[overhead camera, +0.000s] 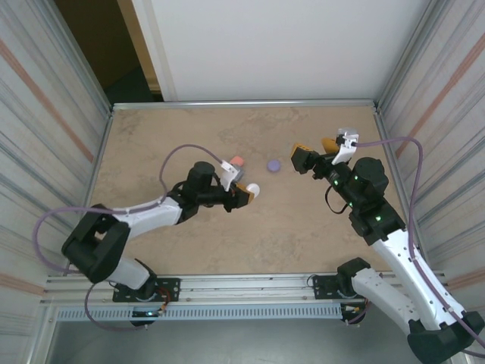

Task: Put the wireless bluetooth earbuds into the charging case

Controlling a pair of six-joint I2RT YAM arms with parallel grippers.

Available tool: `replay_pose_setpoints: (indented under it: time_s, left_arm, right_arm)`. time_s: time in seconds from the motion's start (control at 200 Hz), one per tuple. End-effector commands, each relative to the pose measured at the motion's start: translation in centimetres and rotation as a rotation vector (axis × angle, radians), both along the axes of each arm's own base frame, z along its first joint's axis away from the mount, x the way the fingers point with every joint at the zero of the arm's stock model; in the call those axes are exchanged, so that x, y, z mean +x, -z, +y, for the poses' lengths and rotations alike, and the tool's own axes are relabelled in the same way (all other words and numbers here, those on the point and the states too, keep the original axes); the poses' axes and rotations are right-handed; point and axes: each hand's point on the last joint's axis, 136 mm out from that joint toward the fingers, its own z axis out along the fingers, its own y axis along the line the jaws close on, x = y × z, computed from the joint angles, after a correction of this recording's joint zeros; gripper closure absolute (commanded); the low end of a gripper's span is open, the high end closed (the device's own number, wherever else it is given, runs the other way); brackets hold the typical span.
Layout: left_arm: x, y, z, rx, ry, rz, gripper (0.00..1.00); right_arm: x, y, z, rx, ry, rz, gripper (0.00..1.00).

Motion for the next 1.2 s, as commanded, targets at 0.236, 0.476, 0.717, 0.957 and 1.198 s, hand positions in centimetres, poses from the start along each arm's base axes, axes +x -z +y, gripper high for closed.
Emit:
replay_pose_setpoints:
  time_s: [0.236, 0.476, 0.717, 0.957, 1.198]
  left_arm:
    - [1.5, 4.3, -2.1, 0.063, -0.036, 0.159, 1.00]
    - [1.7, 6.6, -2.5, 0.108, -0.031, 0.225, 1.00]
    - [1.6, 8.0, -2.7, 0.132, -0.017, 0.262, 1.00]
    - [1.5, 9.3, -2.5, 0.162, -0.025, 0.286, 0.90]
    - [1.3, 10.5, -2.1, 0.190, -0.044, 0.317, 0.76]
  right_arm:
    - [0.4, 0.2, -1.2, -0.035, 0.055, -0.001, 0.01]
    - [0.7, 0.6, -1.6, -0.050, 0.072, 0.004, 0.01]
    - [1.1, 1.1, -1.8, -0.063, 0.083, 0.016, 0.01]
    - [1.3, 1.3, -2.0, -0.068, 0.092, 0.019, 0.01]
    - [1.1, 1.3, -2.3, -0.072, 0.100, 0.021, 0.01]
